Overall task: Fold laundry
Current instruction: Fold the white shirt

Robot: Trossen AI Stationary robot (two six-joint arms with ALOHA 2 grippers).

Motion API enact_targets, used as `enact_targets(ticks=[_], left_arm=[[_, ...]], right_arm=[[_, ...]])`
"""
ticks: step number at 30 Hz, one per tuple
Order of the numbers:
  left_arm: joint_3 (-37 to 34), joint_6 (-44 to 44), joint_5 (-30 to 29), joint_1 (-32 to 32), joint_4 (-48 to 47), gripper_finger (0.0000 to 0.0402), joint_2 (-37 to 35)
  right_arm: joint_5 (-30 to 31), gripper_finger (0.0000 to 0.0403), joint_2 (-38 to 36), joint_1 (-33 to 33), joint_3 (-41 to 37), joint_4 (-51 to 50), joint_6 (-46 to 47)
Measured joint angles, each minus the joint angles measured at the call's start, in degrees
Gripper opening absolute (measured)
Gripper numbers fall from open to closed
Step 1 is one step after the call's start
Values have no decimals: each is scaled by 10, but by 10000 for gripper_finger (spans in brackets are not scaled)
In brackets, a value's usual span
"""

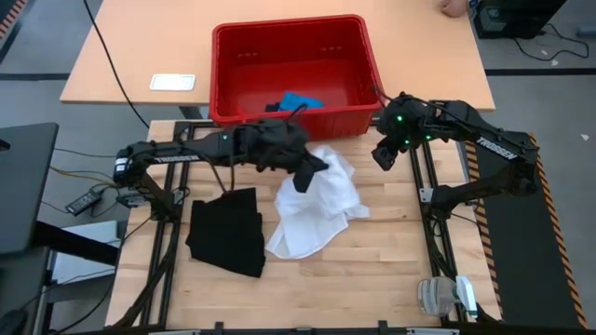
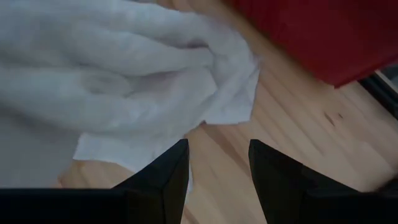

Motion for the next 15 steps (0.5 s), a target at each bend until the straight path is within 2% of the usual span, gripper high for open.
enact_targets(ticks=[4,9,15], left_arm=[[0,-22,-54,1,-107,95,0],[0,-37,-85,6,-156,154,-1],[0,-15,-89,55,-224,177,26]], right_arm=[[21,174,0,28,0,-20,12],[42,174,0,61,0,-19,30],[66,174,-2,96,-23,5,67]])
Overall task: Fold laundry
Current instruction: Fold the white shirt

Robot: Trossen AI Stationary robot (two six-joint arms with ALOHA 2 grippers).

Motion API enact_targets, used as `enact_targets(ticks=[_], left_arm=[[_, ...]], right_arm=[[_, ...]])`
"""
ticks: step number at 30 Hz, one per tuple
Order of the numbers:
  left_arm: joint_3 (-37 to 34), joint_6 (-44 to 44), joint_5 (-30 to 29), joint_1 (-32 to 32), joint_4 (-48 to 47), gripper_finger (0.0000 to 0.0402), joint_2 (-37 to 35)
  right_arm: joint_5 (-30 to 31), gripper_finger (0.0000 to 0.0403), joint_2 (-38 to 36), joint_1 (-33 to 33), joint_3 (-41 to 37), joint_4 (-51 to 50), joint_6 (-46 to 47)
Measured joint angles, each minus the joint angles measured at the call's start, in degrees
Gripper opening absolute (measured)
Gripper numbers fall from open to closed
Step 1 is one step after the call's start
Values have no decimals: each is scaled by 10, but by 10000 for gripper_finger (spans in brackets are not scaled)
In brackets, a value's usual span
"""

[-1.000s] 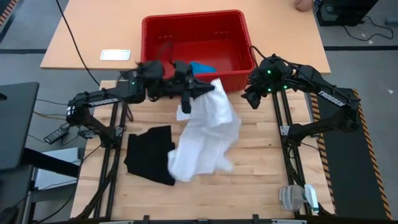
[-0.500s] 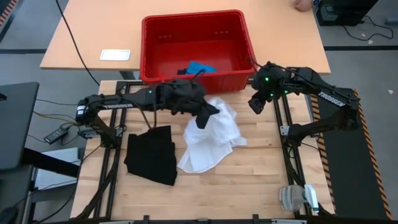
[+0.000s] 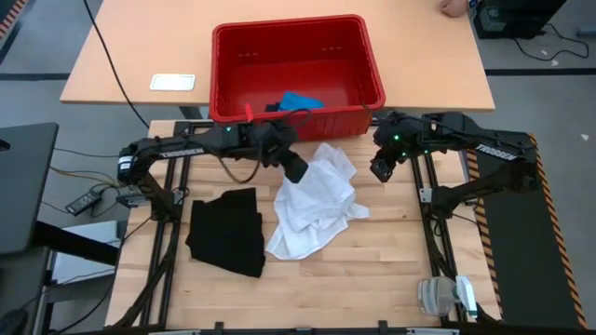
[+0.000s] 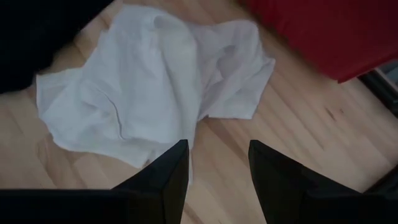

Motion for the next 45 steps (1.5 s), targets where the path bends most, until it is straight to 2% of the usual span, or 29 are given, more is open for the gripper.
enact_targets(ticks=[4,9,15,18,21,30,34,40,45], left_arm=[[0,28,46,40,-1,178,26],[0,69,64,89,7,178,62],[1,124,151,158,47,178,108],[-1,149,174,194,73,178,132],[0,154,217,228,118,178,145],[-1,165,274,334,321,178,190],[-1,149,348,377,384,178,194],[-2,158,452,404,377,174,179],[-1,219,514,403,316,159,153]], right_arm=[[0,174,0,15,-41,13,18],[-18,174,1,20,-107,52,52],[-48,174,1,20,-170,125,93],[-67,174,1,12,-189,174,113],[-75,174,1,-3,-196,222,130],[-75,174,1,-87,-201,321,162],[-71,174,1,-123,-201,332,169],[-52,174,1,-175,-229,339,162],[-119,174,1,-208,-302,426,195]])
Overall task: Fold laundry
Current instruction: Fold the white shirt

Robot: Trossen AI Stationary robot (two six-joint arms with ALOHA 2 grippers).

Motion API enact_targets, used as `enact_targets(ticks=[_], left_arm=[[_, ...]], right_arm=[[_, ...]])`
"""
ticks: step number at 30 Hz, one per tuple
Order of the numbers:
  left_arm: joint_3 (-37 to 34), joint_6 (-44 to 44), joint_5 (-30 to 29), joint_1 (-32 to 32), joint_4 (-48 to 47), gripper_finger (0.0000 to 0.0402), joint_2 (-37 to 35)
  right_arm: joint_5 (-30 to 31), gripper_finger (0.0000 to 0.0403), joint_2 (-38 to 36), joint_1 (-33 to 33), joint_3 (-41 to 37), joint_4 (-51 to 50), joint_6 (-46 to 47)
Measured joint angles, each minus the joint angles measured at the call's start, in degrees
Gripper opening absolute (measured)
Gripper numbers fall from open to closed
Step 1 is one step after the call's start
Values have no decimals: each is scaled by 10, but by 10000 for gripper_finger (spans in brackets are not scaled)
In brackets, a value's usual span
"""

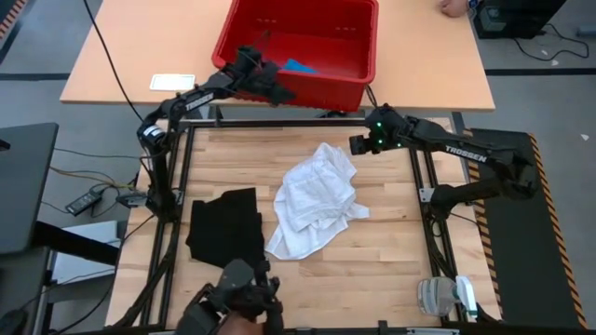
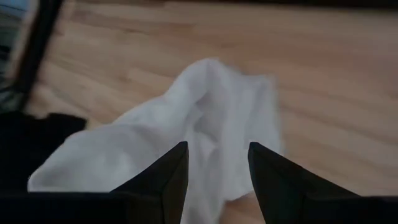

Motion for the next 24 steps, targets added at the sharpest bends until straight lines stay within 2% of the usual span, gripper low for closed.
enact_targets(ticks=[3,7,9,15,16,20,24], left_arm=[[4,58,19,-19,-62,152,-12],[0,136,16,-62,-157,149,-7],[1,167,17,-87,-174,148,-8],[1,187,19,-152,-186,148,-10],[1,183,11,-164,-185,148,-12],[1,152,-94,-208,-187,148,-27],[1,110,-165,-254,-160,149,-51]], right_arm=[[-32,174,0,-1,-44,91,19],[-54,174,0,-1,-87,185,45],[-80,174,0,-1,-103,224,51],[-140,174,0,0,-116,214,34],[-141,174,0,0,-116,207,30],[-142,174,0,5,-116,179,19],[-142,174,0,33,-116,133,16]])
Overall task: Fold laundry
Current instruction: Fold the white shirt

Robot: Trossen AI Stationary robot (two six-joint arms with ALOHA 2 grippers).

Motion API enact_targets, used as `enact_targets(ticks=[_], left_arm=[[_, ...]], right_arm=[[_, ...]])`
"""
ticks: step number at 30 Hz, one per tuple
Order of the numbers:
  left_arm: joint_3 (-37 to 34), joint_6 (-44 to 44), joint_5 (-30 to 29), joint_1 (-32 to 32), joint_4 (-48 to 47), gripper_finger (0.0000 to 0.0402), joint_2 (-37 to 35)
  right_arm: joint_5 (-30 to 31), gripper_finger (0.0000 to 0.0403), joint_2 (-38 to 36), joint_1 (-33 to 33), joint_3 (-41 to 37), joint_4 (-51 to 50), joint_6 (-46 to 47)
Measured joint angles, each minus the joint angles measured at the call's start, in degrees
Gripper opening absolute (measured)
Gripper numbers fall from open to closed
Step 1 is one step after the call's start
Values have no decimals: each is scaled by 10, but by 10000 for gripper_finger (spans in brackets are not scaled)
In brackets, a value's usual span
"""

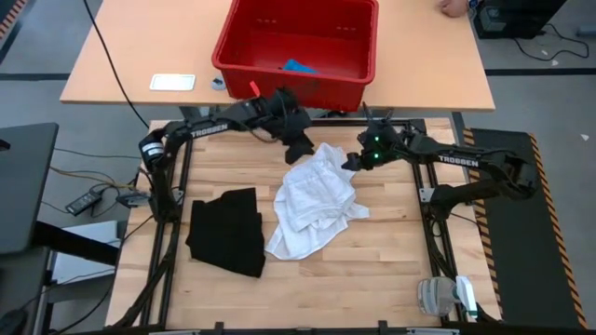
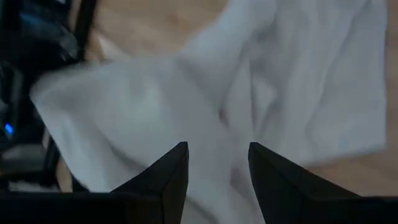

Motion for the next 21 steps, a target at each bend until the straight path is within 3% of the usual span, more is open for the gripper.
enact_targets(ticks=[4,14,17,21], left_arm=[[0,-77,-23,-39,30,157,4],[0,-119,-119,-127,25,220,58],[0,-171,-122,-143,-2,209,60],[0,-240,-127,-168,-2,150,56]], right_arm=[[0,174,0,57,0,-51,-5],[50,174,-14,214,0,-97,-7],[50,174,-14,248,0,-83,-8],[63,173,-14,284,0,-62,-6]])
